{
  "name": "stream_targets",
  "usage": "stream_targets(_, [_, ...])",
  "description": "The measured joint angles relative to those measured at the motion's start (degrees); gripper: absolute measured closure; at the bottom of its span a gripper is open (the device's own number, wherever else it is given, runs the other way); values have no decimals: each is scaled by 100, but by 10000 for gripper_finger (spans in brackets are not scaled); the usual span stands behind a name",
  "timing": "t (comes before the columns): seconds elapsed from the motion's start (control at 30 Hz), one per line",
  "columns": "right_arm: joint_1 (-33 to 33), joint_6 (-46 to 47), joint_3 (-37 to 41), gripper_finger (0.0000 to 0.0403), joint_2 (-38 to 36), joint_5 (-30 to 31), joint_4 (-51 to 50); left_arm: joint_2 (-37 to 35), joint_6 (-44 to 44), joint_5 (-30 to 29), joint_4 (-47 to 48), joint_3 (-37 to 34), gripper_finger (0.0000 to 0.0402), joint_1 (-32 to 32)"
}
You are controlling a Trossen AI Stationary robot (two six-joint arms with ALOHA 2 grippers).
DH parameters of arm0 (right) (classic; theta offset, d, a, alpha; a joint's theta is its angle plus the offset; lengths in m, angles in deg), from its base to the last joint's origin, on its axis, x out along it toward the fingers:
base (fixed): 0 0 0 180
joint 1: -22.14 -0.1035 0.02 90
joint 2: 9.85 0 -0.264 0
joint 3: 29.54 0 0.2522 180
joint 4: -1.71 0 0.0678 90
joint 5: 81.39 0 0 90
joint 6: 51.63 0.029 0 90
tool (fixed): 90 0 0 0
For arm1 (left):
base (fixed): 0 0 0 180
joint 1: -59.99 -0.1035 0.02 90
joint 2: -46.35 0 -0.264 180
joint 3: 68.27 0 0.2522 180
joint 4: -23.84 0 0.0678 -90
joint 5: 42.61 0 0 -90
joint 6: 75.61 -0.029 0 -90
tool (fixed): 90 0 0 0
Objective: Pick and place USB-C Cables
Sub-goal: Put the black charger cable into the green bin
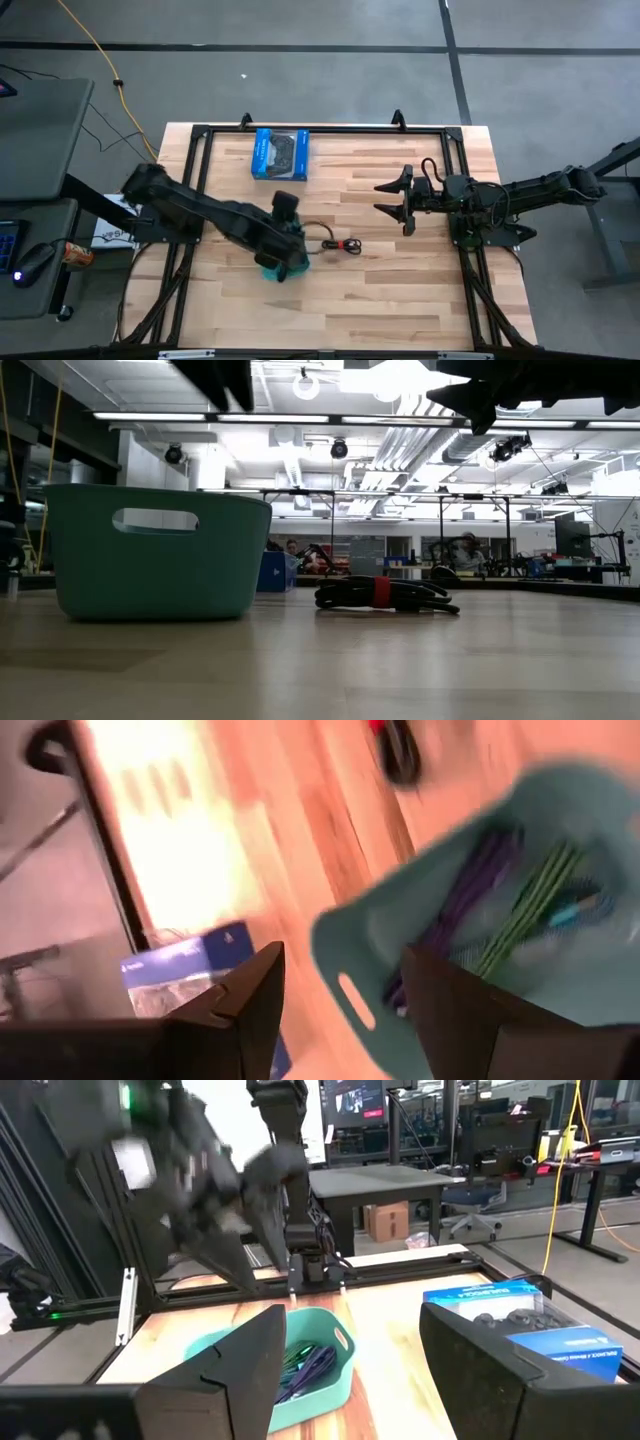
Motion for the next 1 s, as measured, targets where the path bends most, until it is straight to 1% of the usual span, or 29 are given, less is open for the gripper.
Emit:
stream_targets(0.1, [0,-11,0,180,-2,0,-19,-485,274,-9,-285,-11,220,-26])
stream_targets(0.2, [0,-52,0,180,-2,0,-17,-1191,356,-186,-1093,-362,220,-28])
stream_targets(0.23, [0,-54,0,180,-2,0,-17,-1451,246,-239,-1568,-569,220,-28])
stream_targets(0.33, [0,-54,-2,180,-2,0,-18,-2269,-181,-260,-3035,-1451,220,-35])
stream_targets(0.47, [0,-53,-2,180,-2,0,-18,-3338,-780,-190,-5262,-2956,220,-187])
stream_targets(0.53, [0,-55,-2,180,-2,0,-13,-3810,-951,46,-6400,-3782,220,-387])
stream_targets(0.63, [0,-55,-2,180,-2,0,-16,-4352,-984,457,-7985,-4953,220,-721])
stream_targets(0.73, [0,-55,-2,180,-2,0,-18,-4716,-688,756,-9219,-5944,220,-1013])
stream_targets(0.83, [0,-125,-2,180,-2,0,-20,-4903,-293,879,-10122,-6666,220,-1163])
stream_targets(0.93, [0,-160,-2,180,-2,0,-19,-4956,-75,921,-10795,-7110,220,-1182])
stream_targets(1.0, [0,-162,-2,180,-2,0,-15,-4950,-19,923,-11066,-7274,220,-1182])
